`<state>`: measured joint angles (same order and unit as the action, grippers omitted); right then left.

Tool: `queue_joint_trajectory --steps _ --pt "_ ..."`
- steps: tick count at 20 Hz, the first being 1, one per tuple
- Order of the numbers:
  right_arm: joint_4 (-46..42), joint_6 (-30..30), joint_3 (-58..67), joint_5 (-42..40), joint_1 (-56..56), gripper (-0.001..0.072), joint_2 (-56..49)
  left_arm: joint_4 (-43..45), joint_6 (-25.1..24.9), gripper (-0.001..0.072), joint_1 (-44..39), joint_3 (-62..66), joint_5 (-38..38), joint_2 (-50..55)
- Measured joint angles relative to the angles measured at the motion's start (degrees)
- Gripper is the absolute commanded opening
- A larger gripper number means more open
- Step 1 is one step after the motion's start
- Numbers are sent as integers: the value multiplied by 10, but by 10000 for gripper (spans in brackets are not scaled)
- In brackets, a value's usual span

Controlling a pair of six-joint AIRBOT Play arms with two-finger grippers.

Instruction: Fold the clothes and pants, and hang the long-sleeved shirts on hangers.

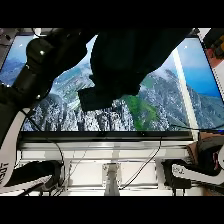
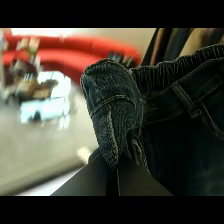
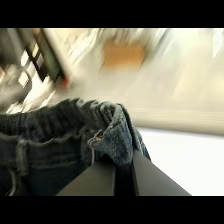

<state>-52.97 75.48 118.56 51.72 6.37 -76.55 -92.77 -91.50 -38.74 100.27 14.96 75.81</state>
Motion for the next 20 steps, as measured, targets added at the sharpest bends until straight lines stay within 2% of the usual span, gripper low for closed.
queue_joint_trajectory --steps 9,12,14,17,20 --pt "-52 19 0 -129 0 13 52 13 -12 23 -80 32 -3 -2" --pt "-47 31 0 -182 0 13 46 35 -12 22 -103 34 51 0" --pt "-26 35 0 -202 0 13 29 105 20 22 -124 34 114 2" --pt "15 37 0 -216 -15 13 -12 289 118 23 -163 34 255 2" --pt "37 38 0 -216 -49 12 -59 404 191 23 -187 29 389 2"
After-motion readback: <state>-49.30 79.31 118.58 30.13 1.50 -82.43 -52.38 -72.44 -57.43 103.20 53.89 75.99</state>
